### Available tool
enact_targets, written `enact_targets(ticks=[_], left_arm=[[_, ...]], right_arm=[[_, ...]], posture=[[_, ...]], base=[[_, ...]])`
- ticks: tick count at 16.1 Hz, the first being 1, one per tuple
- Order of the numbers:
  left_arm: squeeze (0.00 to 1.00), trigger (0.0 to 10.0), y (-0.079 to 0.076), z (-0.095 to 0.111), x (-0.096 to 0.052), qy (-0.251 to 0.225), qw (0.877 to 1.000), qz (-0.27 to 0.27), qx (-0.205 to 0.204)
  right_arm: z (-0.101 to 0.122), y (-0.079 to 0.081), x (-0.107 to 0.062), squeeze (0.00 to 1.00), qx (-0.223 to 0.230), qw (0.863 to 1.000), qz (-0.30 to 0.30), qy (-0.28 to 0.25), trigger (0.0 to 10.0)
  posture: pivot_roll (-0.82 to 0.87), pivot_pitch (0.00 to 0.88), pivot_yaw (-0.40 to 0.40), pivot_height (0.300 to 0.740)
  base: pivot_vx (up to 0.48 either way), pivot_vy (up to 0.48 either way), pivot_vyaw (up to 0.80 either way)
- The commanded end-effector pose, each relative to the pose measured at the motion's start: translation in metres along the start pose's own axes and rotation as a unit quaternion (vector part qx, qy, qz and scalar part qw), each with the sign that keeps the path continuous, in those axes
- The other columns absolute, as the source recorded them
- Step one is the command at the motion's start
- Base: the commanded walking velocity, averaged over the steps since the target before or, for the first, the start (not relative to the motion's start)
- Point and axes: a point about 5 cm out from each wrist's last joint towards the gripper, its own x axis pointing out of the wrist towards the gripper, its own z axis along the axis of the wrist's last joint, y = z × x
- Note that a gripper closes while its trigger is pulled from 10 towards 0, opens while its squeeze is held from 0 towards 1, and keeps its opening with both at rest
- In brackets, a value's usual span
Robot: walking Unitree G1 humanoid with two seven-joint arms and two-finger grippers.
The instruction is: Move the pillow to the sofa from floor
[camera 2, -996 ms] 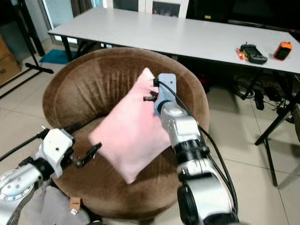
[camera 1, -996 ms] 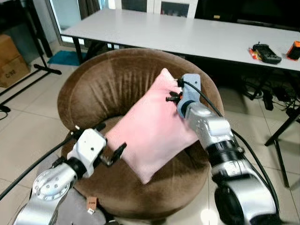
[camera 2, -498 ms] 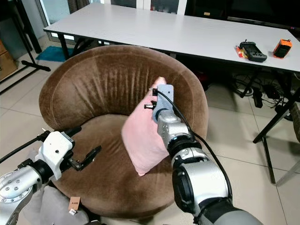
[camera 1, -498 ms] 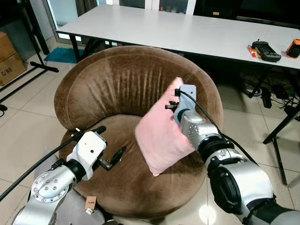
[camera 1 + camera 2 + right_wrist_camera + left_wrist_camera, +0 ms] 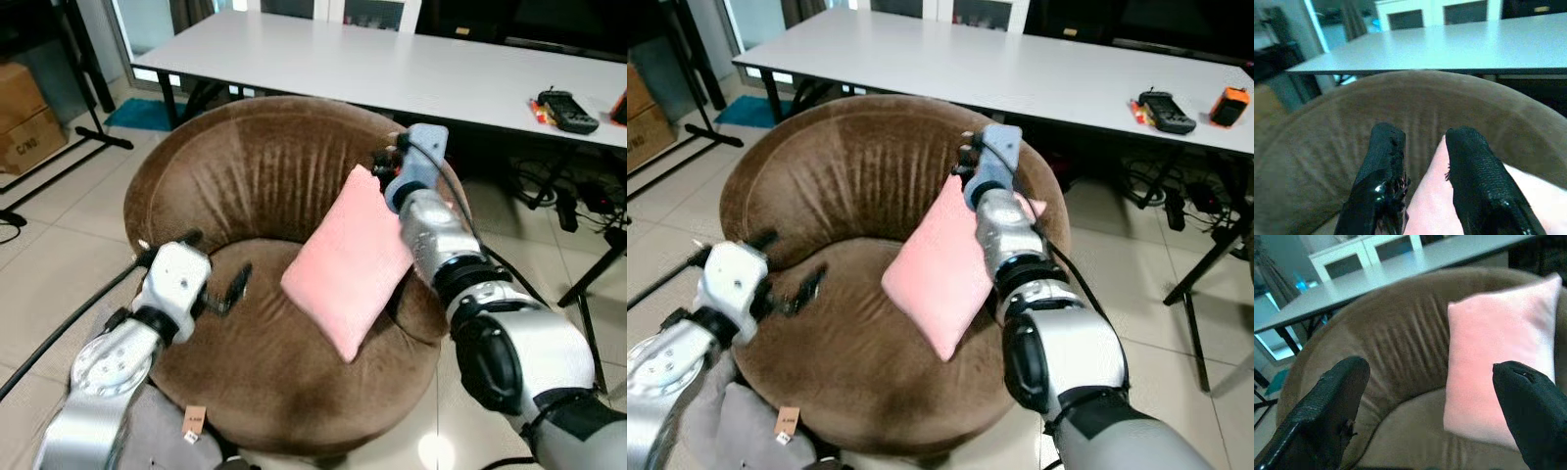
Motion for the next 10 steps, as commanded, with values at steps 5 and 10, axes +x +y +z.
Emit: enact_targets(ticks=[5, 10], left_arm=[[0.00, 10.0, -0.004, -0.001, 0.007, 0.000, 0.995, 0.083, -0.057], [0.00, 10.0, -0.003, -0.001, 0.006, -0.001, 0.995, 0.097, -0.036]], right_arm=[[-0.030, -0.030, -0.040, 0.00, -0.048, 0.998, 0.027, -0.025, 10.0], [-0.042, -0.035, -0.102, 0.00, -0.082, 0.996, 0.015, -0.020, 10.0]], posture=[[-0.02, 0.000, -0.014, 0.740], [-0.06, 0.000, 0.019, 0.740]], base=[[0.000, 0.000, 0.00], [0.000, 0.000, 0.00]])
